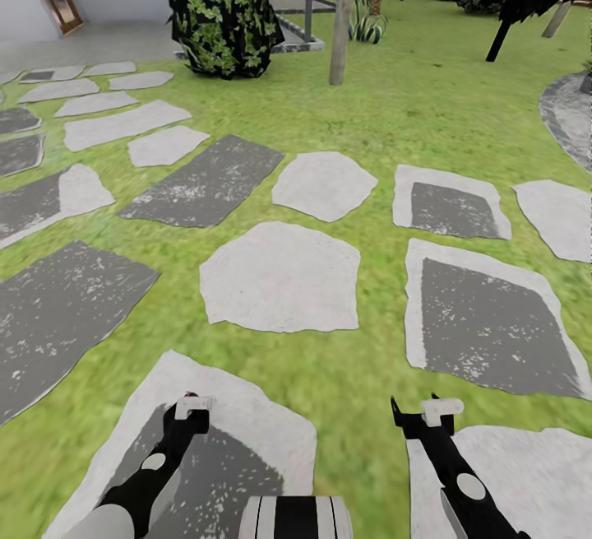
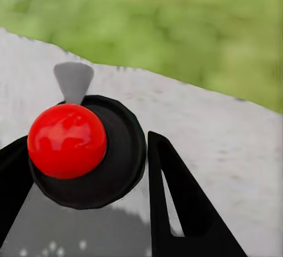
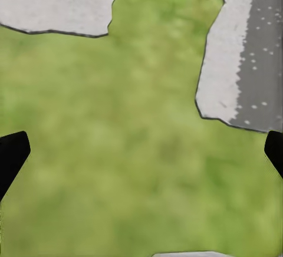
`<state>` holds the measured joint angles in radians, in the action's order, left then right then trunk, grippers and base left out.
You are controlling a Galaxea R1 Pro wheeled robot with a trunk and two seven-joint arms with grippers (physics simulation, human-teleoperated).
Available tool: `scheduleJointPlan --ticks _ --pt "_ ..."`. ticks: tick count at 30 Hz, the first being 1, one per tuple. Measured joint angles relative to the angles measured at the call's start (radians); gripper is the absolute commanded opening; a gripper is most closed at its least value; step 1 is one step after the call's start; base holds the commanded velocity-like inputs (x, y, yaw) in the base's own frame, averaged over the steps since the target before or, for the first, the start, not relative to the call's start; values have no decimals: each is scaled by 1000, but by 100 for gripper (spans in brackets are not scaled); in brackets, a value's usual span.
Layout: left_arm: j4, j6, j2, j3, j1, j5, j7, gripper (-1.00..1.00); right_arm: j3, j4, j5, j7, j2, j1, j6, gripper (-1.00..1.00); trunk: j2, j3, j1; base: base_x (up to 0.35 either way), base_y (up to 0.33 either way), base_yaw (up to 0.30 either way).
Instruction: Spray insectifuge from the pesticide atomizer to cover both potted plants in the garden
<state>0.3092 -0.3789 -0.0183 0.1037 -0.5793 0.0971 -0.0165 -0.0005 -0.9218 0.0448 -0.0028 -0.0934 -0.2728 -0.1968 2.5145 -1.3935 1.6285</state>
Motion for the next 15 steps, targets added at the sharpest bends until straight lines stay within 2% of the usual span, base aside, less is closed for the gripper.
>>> scheduleJointPlan --ticks 6,7,10,11,15 --pt "-3 7 -3 1 0 -2 -1 -100 1 5 0 0 2 0 -1 100 -1 23 -3 0 0 -22" --pt "-3 9 5 3 0 -2 -2 -100 -1 73 -2 -2 2 3 -29 100 -2 28 -3 0 0 -154" --pt "-11 10 6 4 0 -1 -2 -100 -2 86 -2 -2 -1 5 -41 100 -2 42 -5 0 0 -206" --pt "-16 10 -2 3 5 -1 -2 -100 -3 139 -1 -2 -7 9 -88 100 -3 47 -5 0 0 -230" --pt "-21 28 -6 1 21 14 -1 -100 -8 190 0 -2 -13 16 -113 100 -4 66 -7 0 0 -231"
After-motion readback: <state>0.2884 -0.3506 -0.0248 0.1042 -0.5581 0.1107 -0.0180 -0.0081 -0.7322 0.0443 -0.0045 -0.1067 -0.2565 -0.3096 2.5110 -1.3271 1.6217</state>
